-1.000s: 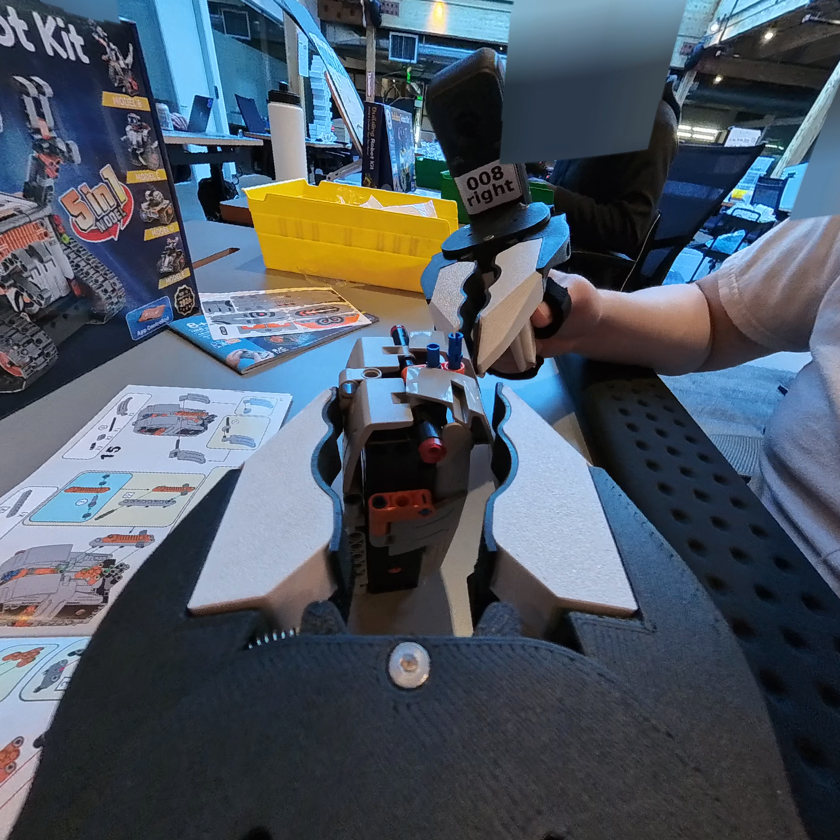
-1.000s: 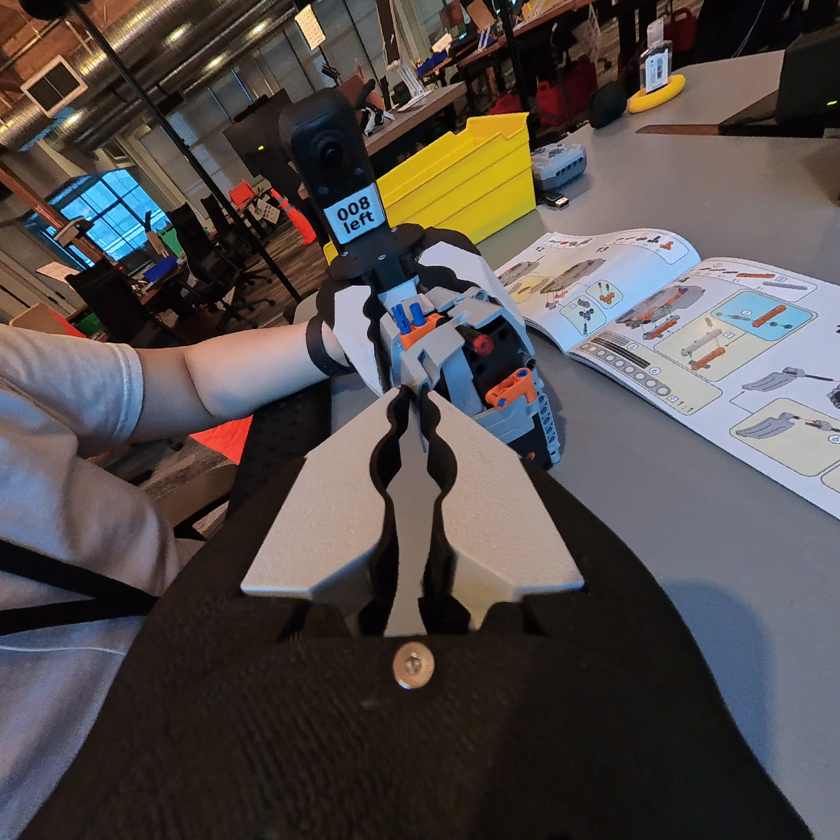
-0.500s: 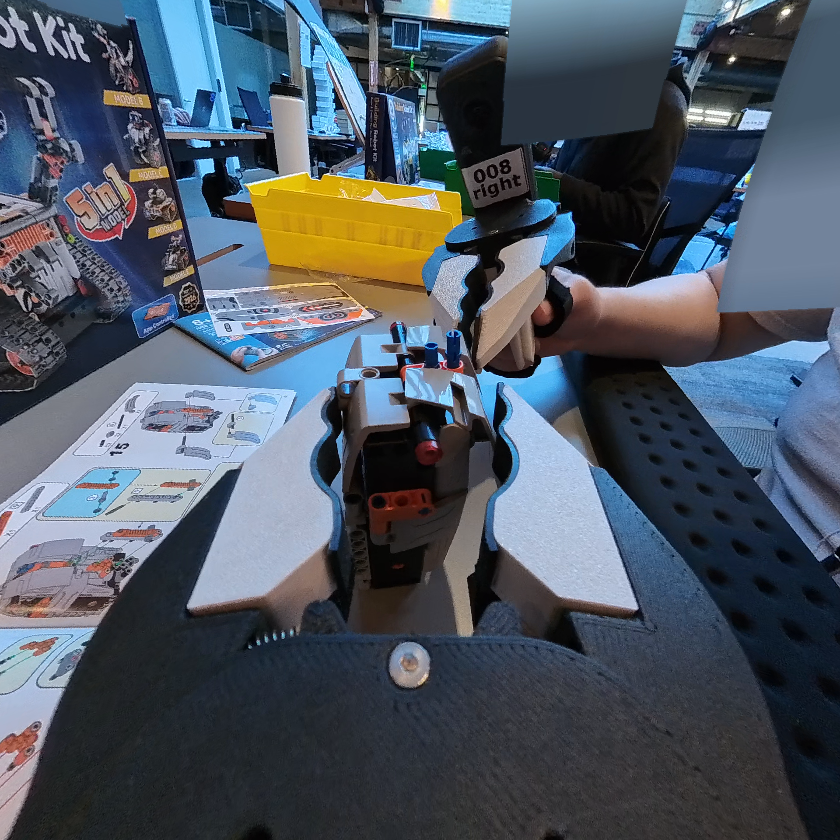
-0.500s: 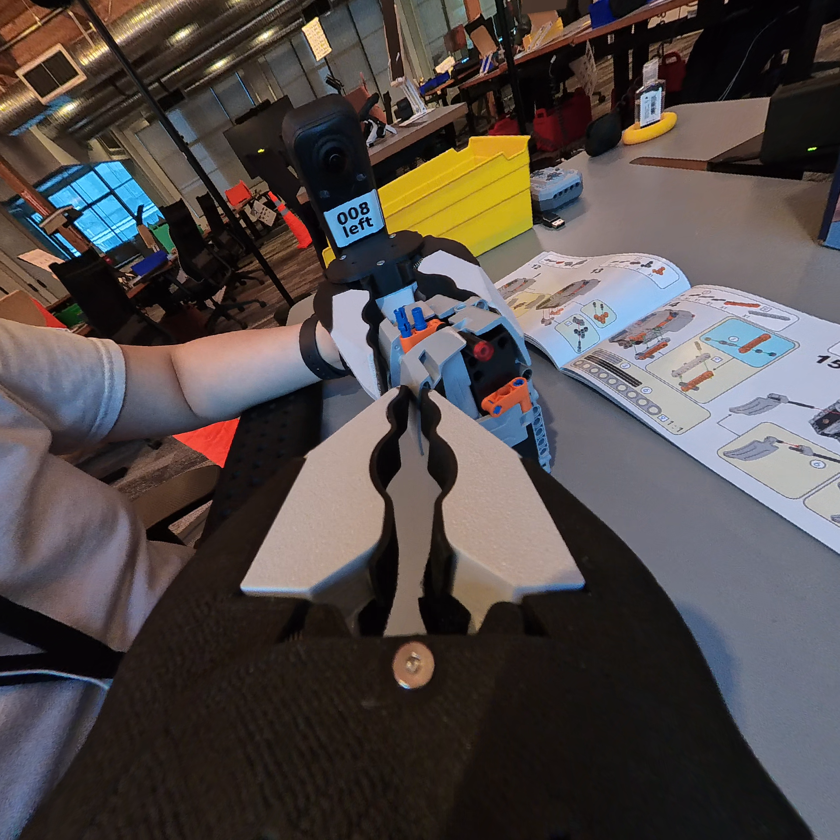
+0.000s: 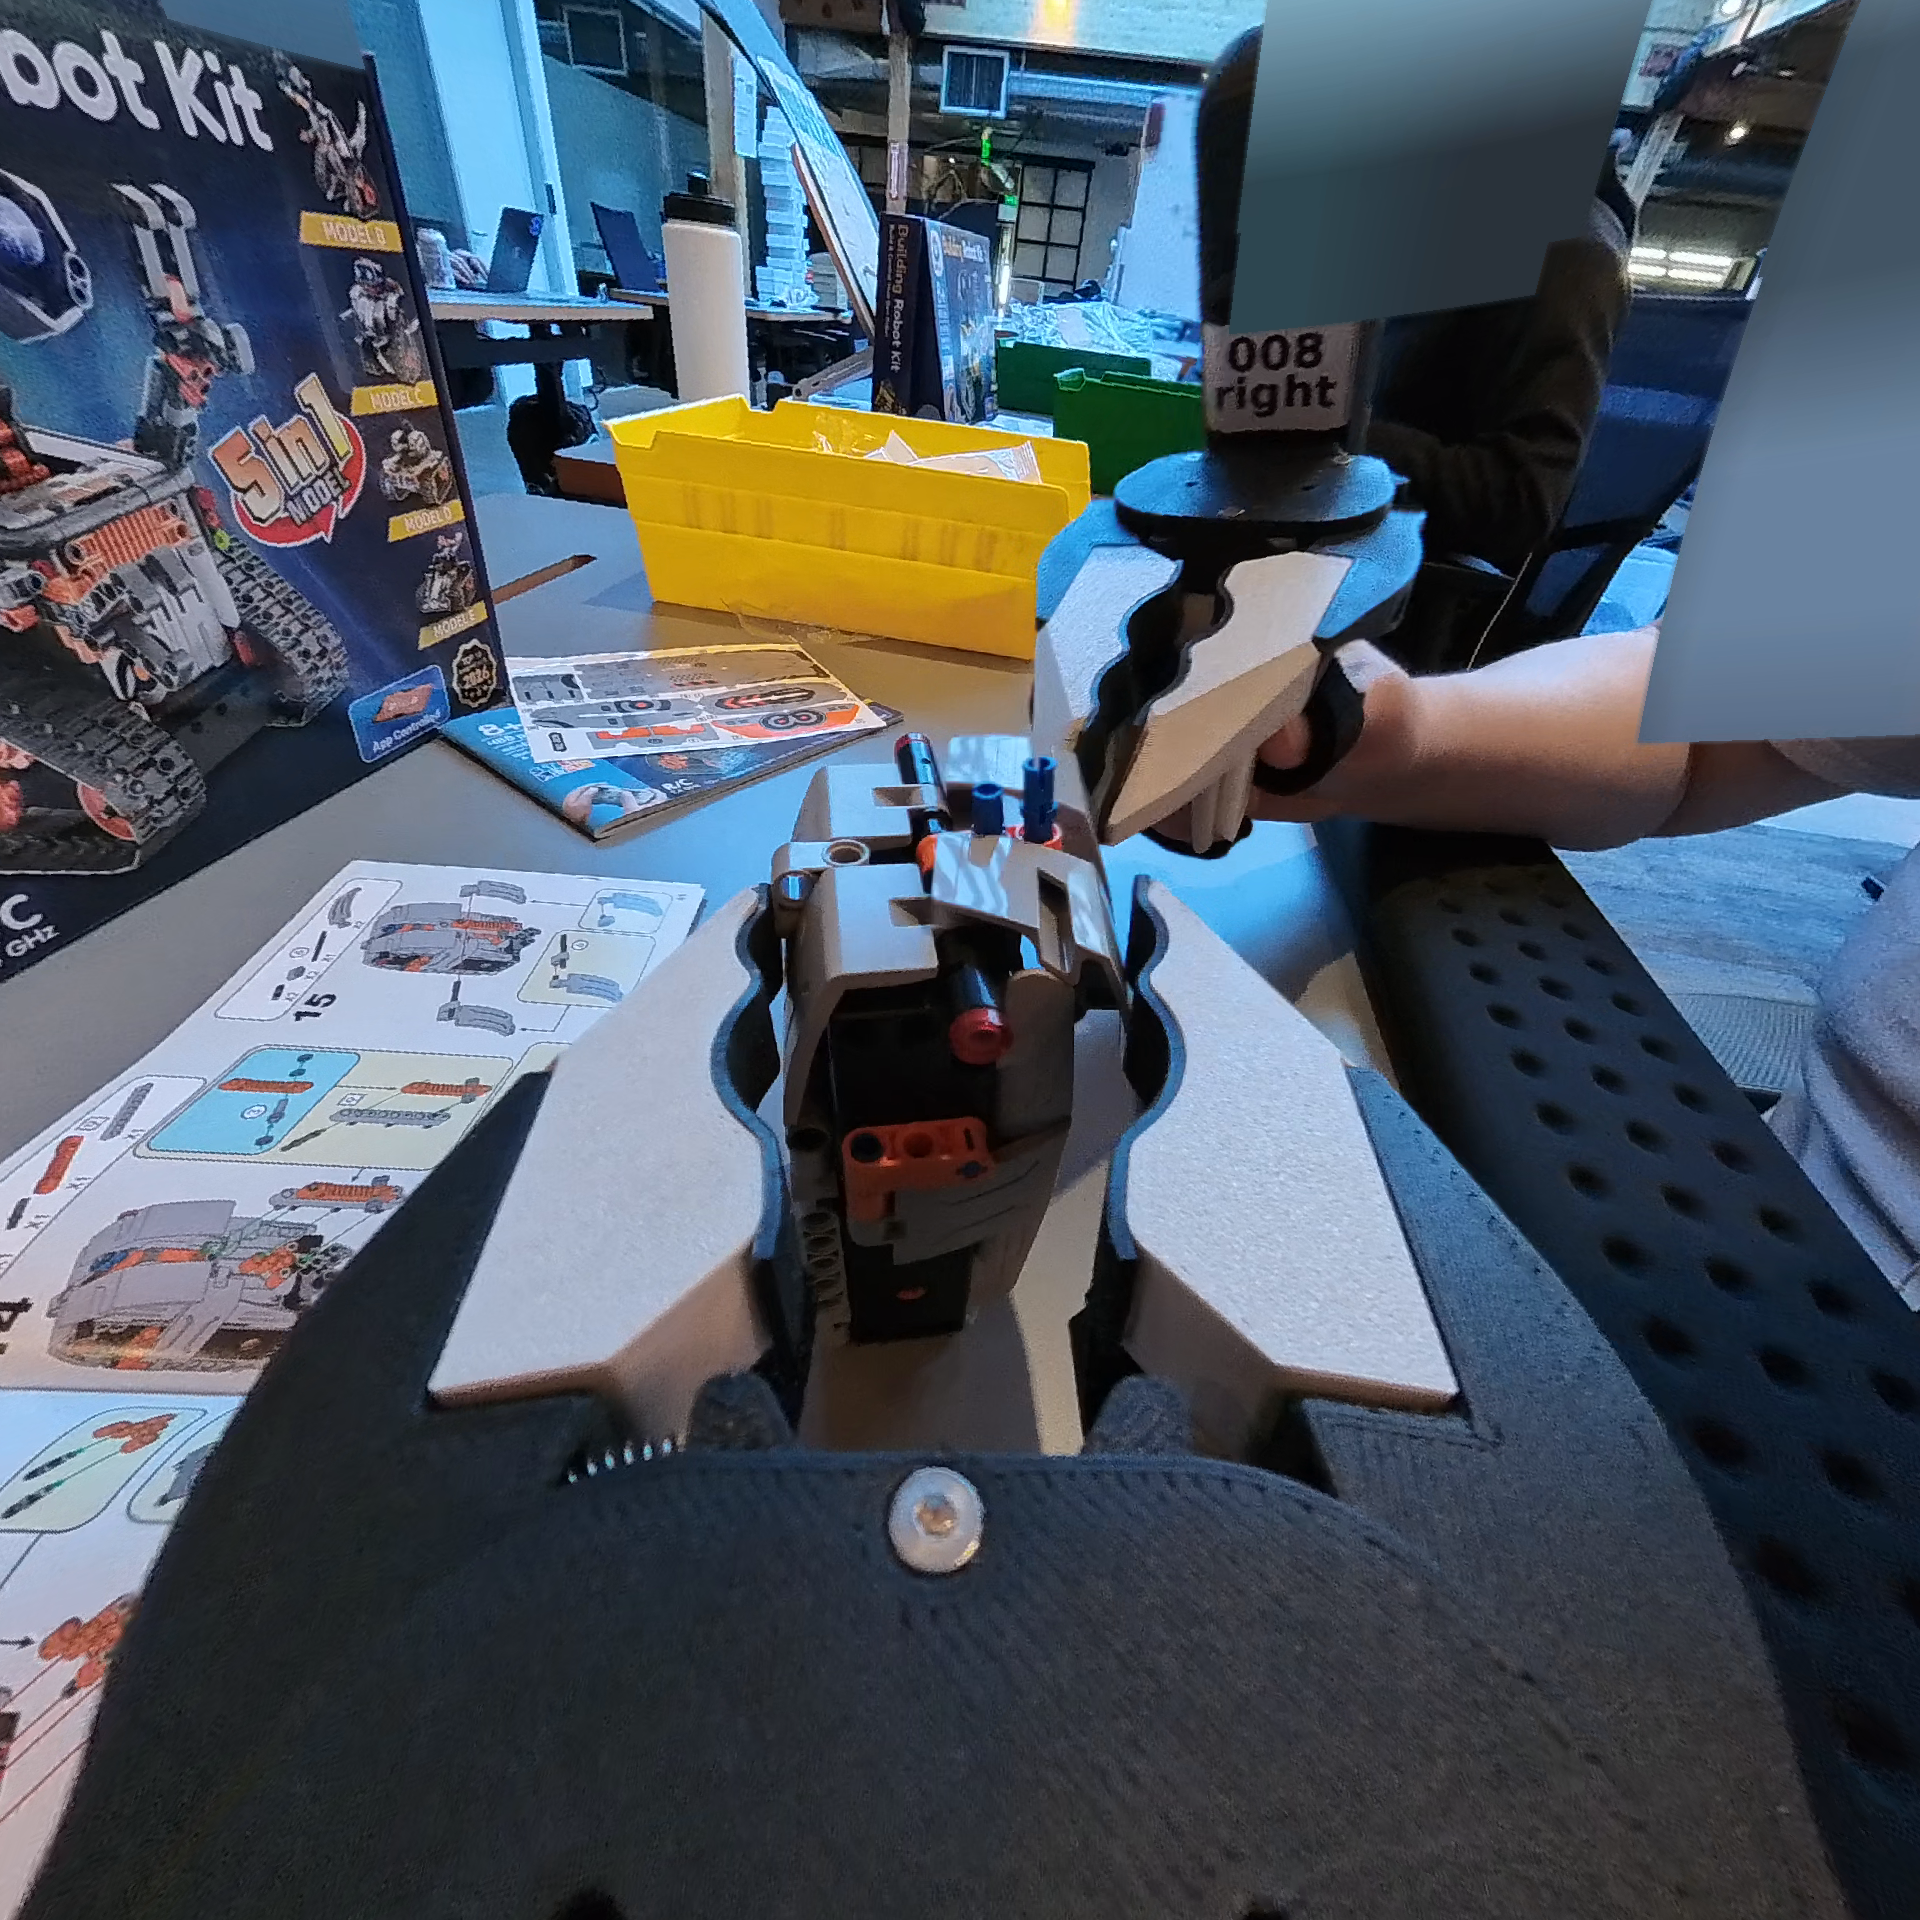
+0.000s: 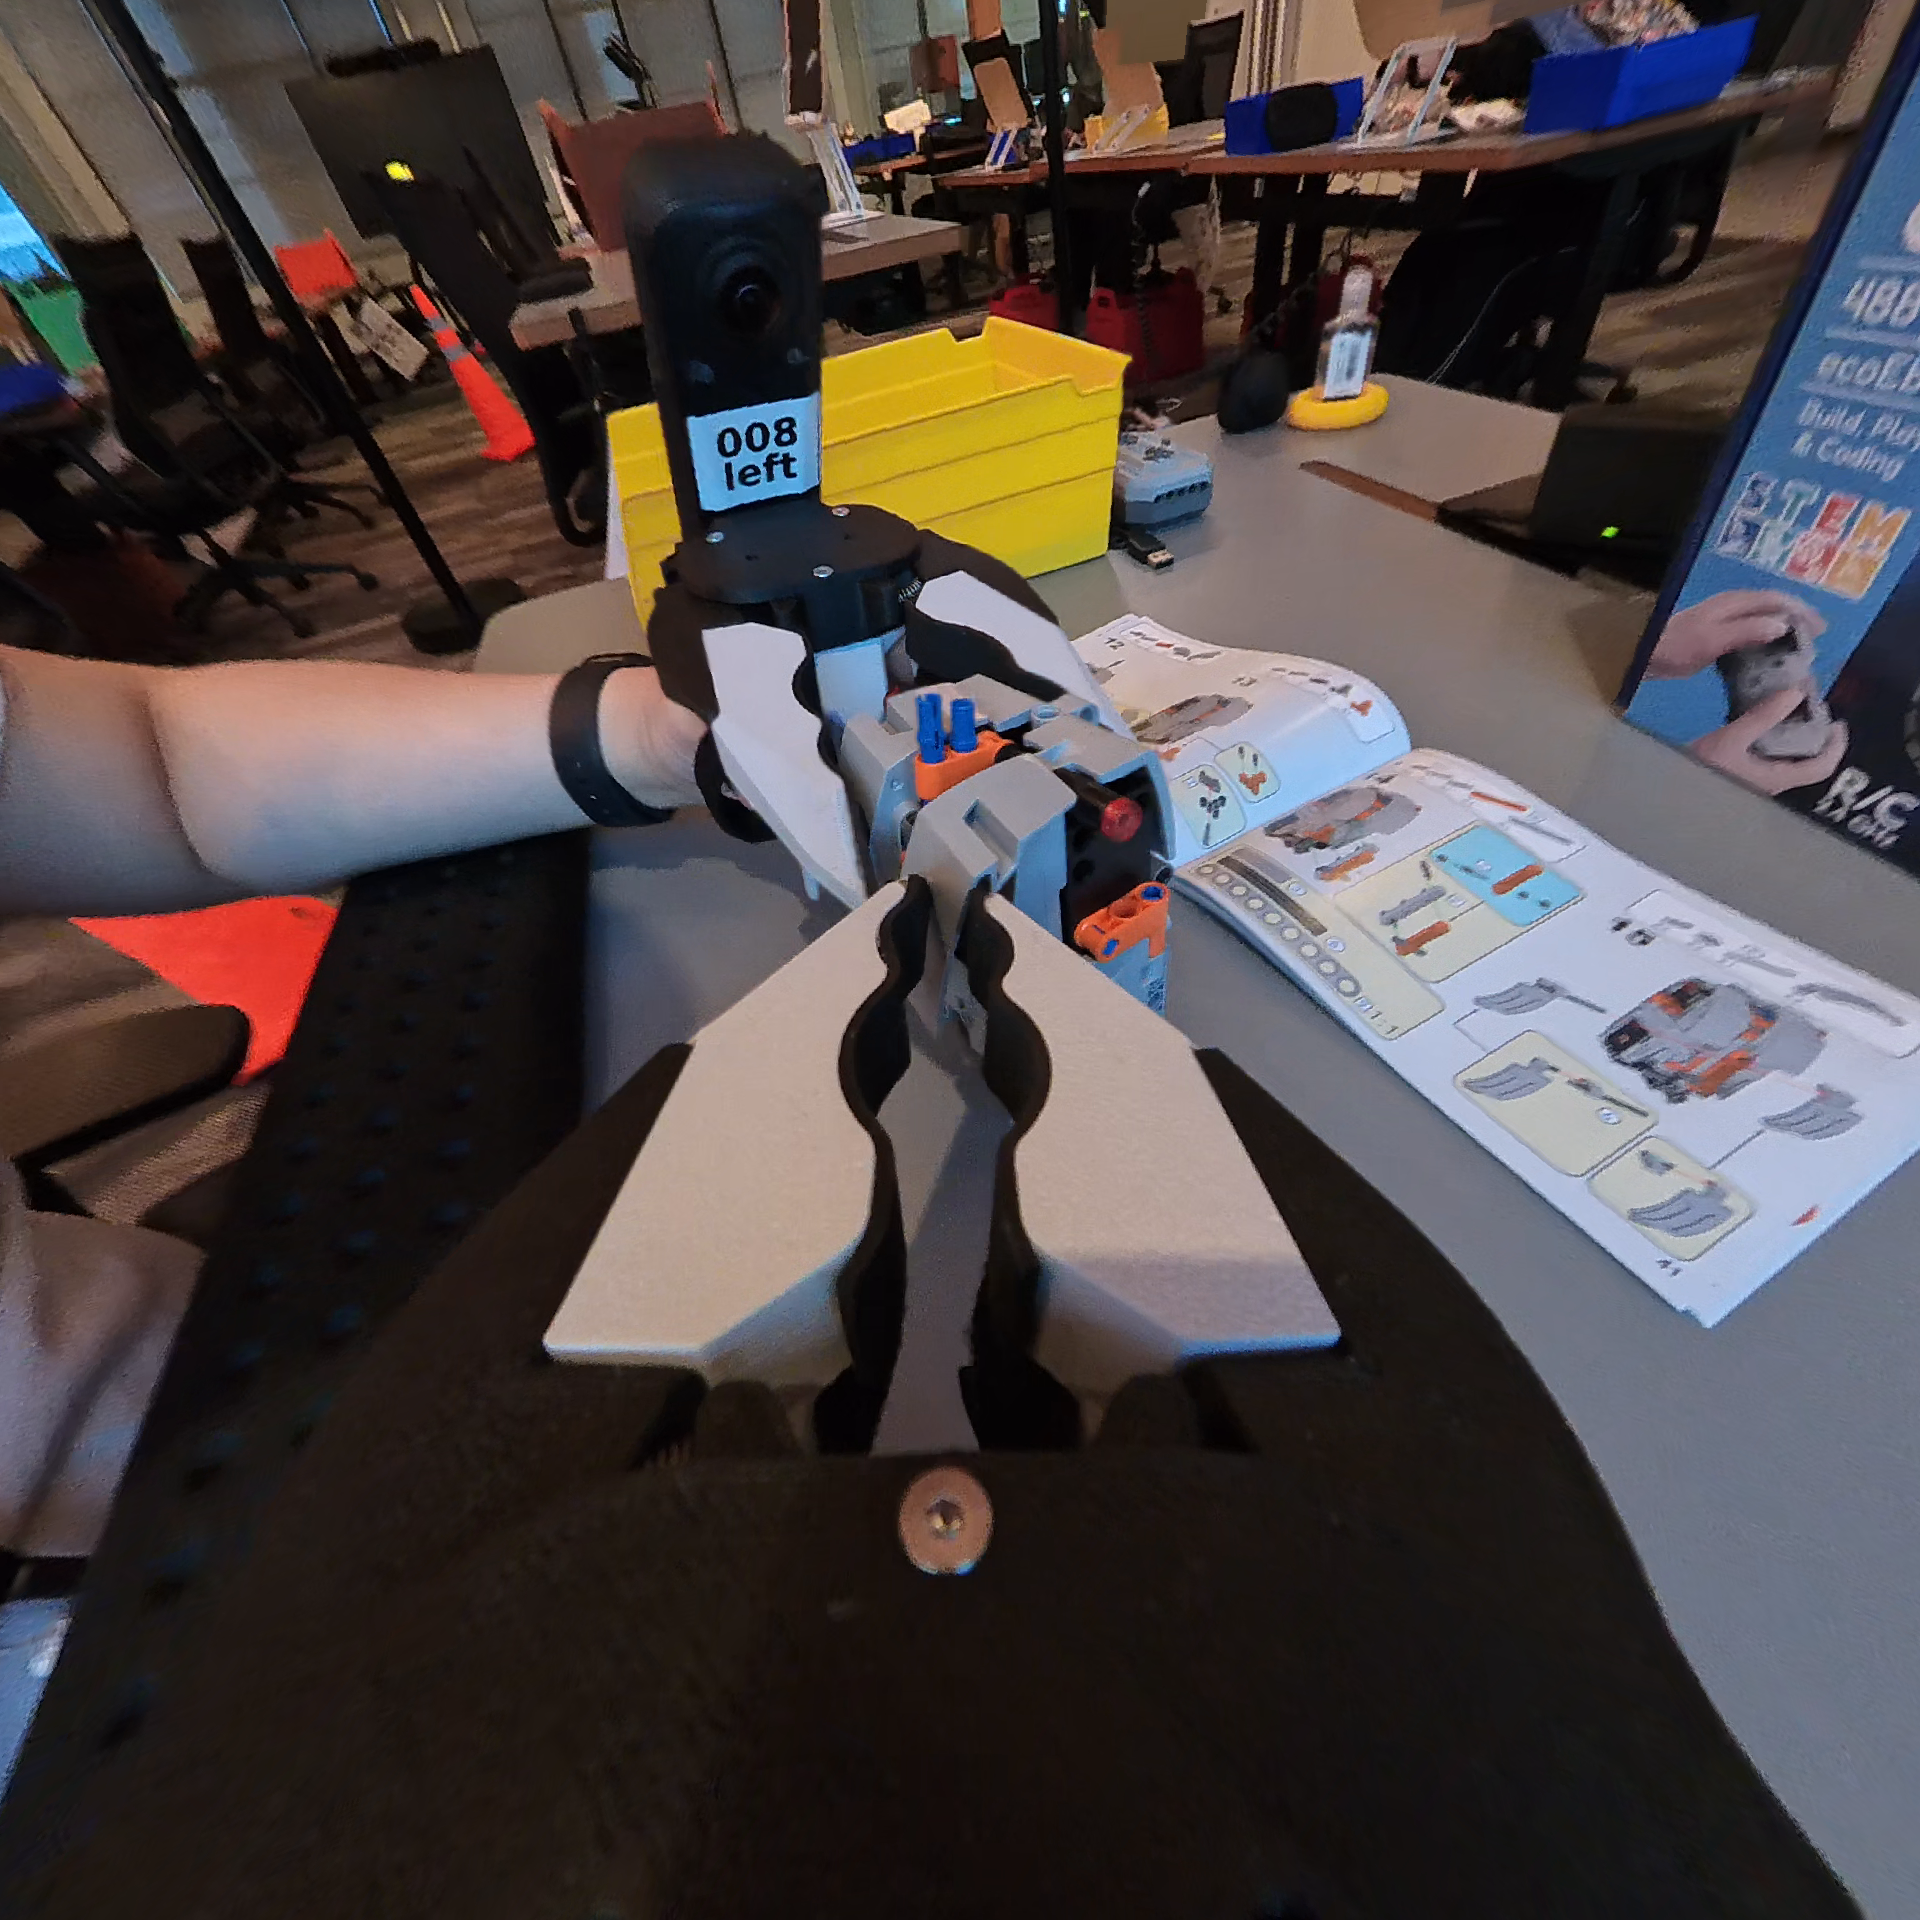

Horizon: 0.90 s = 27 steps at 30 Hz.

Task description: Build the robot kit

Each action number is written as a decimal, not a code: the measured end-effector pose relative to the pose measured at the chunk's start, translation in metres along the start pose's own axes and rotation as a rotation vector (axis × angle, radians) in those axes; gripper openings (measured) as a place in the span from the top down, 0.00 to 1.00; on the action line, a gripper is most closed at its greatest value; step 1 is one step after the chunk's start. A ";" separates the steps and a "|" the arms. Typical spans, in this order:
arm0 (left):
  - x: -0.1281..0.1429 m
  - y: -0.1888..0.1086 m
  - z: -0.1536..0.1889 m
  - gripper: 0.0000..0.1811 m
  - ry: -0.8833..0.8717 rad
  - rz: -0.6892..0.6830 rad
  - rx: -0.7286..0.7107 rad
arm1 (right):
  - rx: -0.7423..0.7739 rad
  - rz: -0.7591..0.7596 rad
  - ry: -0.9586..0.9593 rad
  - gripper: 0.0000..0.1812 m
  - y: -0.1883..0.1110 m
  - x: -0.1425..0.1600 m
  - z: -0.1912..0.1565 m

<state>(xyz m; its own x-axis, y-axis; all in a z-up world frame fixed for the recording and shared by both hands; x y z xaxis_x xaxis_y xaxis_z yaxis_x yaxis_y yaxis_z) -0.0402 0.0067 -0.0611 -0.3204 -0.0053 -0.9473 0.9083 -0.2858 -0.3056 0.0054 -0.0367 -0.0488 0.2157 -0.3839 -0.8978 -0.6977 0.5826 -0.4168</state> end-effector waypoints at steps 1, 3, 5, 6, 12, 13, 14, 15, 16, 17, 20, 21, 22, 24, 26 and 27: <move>0.000 0.000 0.000 0.64 0.002 -0.001 -0.001 | 0.021 -0.001 -0.031 0.97 0.000 0.000 -0.001; 0.000 0.000 -0.001 0.65 -0.006 -0.004 -0.007 | 0.045 0.019 -0.076 0.98 -0.002 -0.004 -0.005; 0.000 0.000 -0.001 0.65 -0.005 -0.005 -0.009 | 0.070 0.033 -0.112 0.98 -0.003 -0.007 -0.006; 0.001 0.000 -0.001 0.65 0.004 -0.005 -0.016 | 0.068 0.027 -0.110 0.98 -0.002 -0.007 -0.006; 0.000 -0.001 -0.003 0.65 -0.004 -0.005 -0.019 | -0.042 0.011 0.039 0.98 0.003 0.000 0.001; 0.000 -0.001 -0.003 0.66 -0.006 -0.004 -0.023 | -0.054 0.015 0.056 0.98 0.003 0.000 0.001; 0.000 -0.001 -0.003 0.65 -0.008 -0.006 -0.026 | -0.059 0.020 0.068 0.98 0.003 -0.001 0.002; 0.000 -0.001 -0.004 0.65 -0.007 -0.008 -0.033 | -0.052 0.027 0.071 0.98 0.003 -0.002 0.004; 0.000 0.000 -0.004 0.65 -0.004 -0.010 -0.040 | -0.041 0.033 0.064 0.98 0.003 -0.003 0.004; 0.001 0.000 -0.005 0.66 0.000 -0.011 -0.047 | -0.033 0.039 0.052 0.98 0.002 -0.004 0.004; 0.000 0.000 -0.004 0.66 -0.012 -0.002 -0.041 | -0.020 0.046 0.045 0.98 0.001 -0.003 0.005; 0.000 0.001 -0.004 0.66 -0.021 0.003 -0.038 | -0.018 0.048 0.044 0.98 0.001 -0.002 0.005; -0.001 0.001 -0.004 0.66 -0.026 0.007 -0.036 | -0.017 0.052 0.044 0.98 0.001 -0.002 0.005; -0.001 0.000 -0.003 0.65 -0.028 0.012 -0.035 | -0.019 0.055 0.047 0.97 0.001 -0.002 0.005; -0.001 0.000 -0.002 0.64 -0.024 0.015 -0.033 | -0.020 0.052 0.051 0.97 0.001 -0.002 0.005; -0.001 0.000 -0.001 0.64 -0.022 0.014 -0.032 | -0.017 0.052 0.049 0.97 0.001 -0.001 0.006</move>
<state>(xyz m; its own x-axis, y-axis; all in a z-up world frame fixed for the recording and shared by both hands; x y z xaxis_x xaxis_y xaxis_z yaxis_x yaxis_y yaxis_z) -0.0396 0.0074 -0.0602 -0.3130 -0.0307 -0.9493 0.9208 -0.2546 -0.2954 0.0082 -0.0316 -0.0488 0.1459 -0.3886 -0.9098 -0.7187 0.5903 -0.3674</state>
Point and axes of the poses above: each gripper's, where its closed fingertips meet, y out along the fingers, x out of its underside, z = x × y across the jaws, the point moved 3 cm from there along -y, back along the fingers, and after that the axes turned 12 degrees about -z, right-handed, at the moved point
